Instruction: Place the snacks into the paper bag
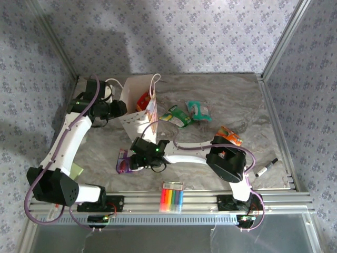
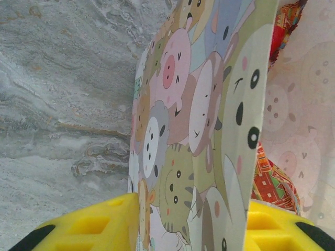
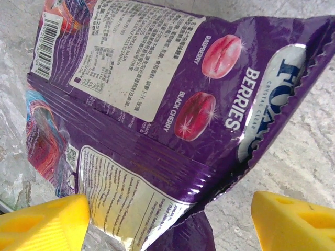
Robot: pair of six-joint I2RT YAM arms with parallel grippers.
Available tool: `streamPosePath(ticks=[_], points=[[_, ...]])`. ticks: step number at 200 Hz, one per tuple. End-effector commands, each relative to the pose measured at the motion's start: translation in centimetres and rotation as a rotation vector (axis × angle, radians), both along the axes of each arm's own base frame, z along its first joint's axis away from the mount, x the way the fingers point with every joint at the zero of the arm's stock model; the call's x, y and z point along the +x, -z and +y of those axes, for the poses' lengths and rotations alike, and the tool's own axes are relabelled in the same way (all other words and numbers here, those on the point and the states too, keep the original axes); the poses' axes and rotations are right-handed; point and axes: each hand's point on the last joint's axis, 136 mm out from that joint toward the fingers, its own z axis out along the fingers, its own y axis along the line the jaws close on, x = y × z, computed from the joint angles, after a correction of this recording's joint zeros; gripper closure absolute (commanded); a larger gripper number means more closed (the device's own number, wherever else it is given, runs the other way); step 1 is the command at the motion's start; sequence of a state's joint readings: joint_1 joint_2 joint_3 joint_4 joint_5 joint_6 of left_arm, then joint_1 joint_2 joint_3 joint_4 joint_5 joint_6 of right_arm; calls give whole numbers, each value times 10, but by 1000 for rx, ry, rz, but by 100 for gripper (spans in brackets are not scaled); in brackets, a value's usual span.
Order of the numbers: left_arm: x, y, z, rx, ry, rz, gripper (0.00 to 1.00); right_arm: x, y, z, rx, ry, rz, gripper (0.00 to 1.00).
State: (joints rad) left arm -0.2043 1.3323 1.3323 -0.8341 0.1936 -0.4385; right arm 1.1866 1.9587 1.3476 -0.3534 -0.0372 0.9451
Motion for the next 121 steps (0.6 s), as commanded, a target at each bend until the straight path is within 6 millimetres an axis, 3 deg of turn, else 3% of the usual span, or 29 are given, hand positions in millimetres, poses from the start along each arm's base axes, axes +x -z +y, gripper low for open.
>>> streamPosePath(ticks=[1, 70, 121], points=[[-7, -3, 0, 1, 14, -8, 61, 2, 12, 3, -16, -30, 23, 19], [-8, -4, -2, -8, 19, -7, 61, -2, 24, 2, -35, -65, 52, 32], [-9, 0, 0, 0, 14, 7, 61, 1, 25, -9, -57, -59, 51, 68]])
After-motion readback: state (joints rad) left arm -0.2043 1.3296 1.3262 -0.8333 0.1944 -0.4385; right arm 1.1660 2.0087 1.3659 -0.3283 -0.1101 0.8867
